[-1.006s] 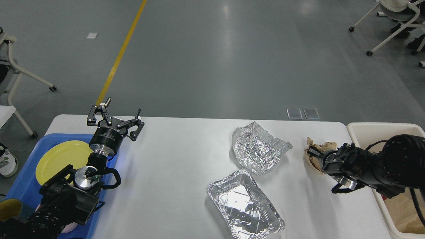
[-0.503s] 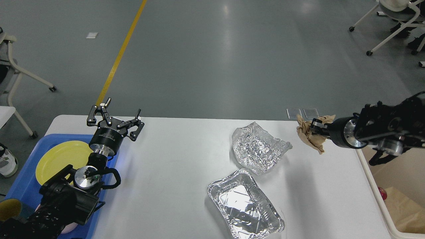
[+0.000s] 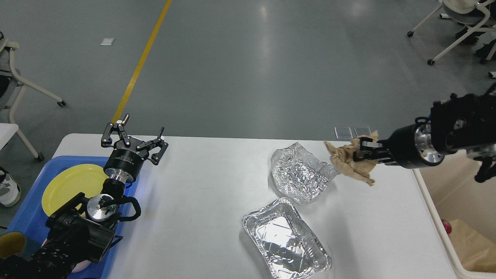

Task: Tidy desktop
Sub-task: 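Lift the brown paper, carry it into the white bin, release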

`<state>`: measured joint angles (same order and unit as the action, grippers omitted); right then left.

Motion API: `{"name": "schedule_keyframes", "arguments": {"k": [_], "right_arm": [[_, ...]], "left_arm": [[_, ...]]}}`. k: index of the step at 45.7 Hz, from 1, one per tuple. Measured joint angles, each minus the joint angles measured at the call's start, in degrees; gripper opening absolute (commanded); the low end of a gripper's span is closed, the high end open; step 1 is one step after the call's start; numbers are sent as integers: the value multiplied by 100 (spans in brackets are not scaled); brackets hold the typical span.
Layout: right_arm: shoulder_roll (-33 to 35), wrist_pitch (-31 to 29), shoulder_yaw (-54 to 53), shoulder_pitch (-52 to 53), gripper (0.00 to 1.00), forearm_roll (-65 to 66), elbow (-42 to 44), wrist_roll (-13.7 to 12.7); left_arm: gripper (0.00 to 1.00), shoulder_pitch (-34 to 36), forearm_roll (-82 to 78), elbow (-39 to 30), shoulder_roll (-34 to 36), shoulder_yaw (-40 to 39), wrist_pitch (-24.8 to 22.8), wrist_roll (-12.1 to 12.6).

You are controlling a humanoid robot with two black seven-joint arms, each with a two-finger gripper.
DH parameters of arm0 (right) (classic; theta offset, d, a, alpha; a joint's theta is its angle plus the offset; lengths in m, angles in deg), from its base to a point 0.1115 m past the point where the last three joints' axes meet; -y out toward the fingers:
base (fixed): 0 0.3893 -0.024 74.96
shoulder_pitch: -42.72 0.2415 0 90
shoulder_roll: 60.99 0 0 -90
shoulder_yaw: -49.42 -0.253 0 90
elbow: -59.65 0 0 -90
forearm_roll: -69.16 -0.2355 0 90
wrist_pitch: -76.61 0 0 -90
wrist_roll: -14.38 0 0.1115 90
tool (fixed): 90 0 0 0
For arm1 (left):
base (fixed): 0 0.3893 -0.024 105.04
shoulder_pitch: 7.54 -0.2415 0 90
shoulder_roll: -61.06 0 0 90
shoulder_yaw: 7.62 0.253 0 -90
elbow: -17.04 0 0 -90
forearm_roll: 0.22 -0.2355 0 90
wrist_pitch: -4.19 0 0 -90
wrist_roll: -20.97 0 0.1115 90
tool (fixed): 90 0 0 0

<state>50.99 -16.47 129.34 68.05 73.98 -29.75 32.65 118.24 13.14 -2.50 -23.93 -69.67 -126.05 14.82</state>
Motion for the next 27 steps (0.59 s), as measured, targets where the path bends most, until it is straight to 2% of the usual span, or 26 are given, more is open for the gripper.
{"name": "schedule_keyframes", "arguments": {"k": [11,15,19,20,21,22,23,24,27], "right_arm": [[202,1104,701,-2684,0,-528,2684,-367],[263,1256,696,-3598,0,-1296,3475,-637],[235,1348,694,-4393,0,-2068,4130,-1053],[215,1400,696,-4608,4,-2241,4329,-1175],[199,1450,696,-4779,32,-2363,4491,-1260],[179,1526,697,-4996,80,-2501,4715,-1352],[163,1593,697,-5174,100,-2595,4902,-1409],[146,1663,696,-5348,97,-2670,5097,-1452],[81,1853,655,-5947,100,-2817,5866,-1529]], "left_arm": [[100,-1,0,0,0,0,0,0],[100,-1,-1,0,0,0,0,0],[100,-1,-1,1,0,0,0,0],[100,-1,0,1,0,0,0,0],[100,-1,-1,1,0,0,0,0],[100,-1,0,1,0,0,0,0],[100,-1,-1,2,0,0,0,0],[100,-1,0,2,0,0,0,0],[100,-1,-1,2,0,0,0,0]]}}
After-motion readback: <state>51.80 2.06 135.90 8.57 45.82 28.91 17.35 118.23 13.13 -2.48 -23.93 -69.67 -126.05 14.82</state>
